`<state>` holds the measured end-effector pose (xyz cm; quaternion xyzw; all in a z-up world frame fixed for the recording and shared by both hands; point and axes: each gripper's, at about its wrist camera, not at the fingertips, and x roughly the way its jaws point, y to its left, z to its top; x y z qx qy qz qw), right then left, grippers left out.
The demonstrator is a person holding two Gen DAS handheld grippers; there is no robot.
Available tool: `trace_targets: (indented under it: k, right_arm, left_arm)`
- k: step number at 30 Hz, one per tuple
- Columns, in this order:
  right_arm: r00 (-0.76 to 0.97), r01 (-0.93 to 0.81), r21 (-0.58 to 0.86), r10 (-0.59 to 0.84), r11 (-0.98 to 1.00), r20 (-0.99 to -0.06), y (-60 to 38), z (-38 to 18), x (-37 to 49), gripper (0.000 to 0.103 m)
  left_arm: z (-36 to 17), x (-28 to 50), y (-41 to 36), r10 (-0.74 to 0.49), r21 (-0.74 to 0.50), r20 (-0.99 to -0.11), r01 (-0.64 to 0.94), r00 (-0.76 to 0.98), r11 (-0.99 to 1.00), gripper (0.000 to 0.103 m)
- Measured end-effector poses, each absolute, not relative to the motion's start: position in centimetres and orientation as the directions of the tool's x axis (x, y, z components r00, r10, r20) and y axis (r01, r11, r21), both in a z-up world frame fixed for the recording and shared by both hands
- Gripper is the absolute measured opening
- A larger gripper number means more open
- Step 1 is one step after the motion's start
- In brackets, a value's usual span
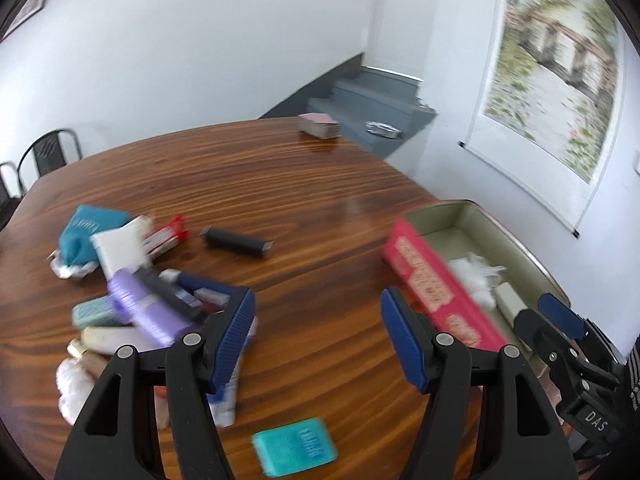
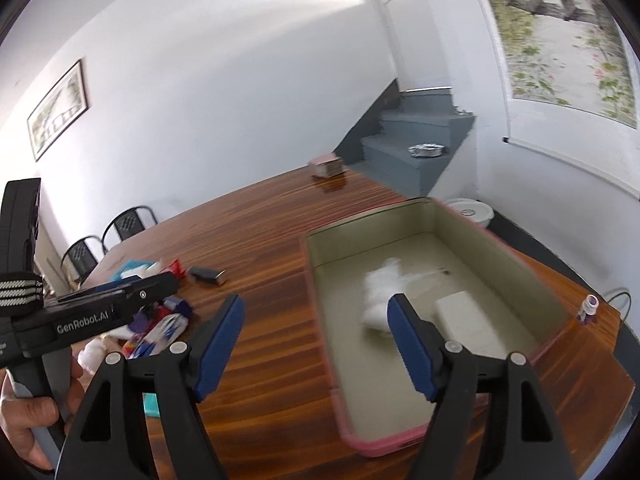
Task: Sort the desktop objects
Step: 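Lower the white plastic bag into the red tin box and open left tool, then grasp second white plastic bag with left tool while right tool grasps teal Glide floss box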
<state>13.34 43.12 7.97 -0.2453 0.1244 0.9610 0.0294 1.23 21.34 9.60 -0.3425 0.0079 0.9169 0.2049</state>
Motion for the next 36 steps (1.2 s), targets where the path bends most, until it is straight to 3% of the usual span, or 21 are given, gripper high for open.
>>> trace_targets:
  k: [20,26,36]
  right_arm:
    - [-0.785,0.011,0.216,-0.142,-0.976,-0.603,34.8,4.6,11.0,0.080]
    - [-0.769,0.028,0.206,-0.153,-0.978,-0.621,33.5,4.2,10.5,0.080]
    - [-0.753,0.043,0.205,-0.166,-0.978,-0.637,32.6,3.5,9.9,0.080]
  left_arm:
    - [5.3,2.0,4.7,0.055,-0.078,-0.673,-0.003,-0.738,-0.997,0.069]
    - [3.8,1.4,3.4,0.104,-0.138,-0.709,-0.008,-0.697,-0.990,0.069]
    - [2.1,0.7,2.5,0.086,-0.146,-0.743,0.036,-0.664,-0.989,0.069]
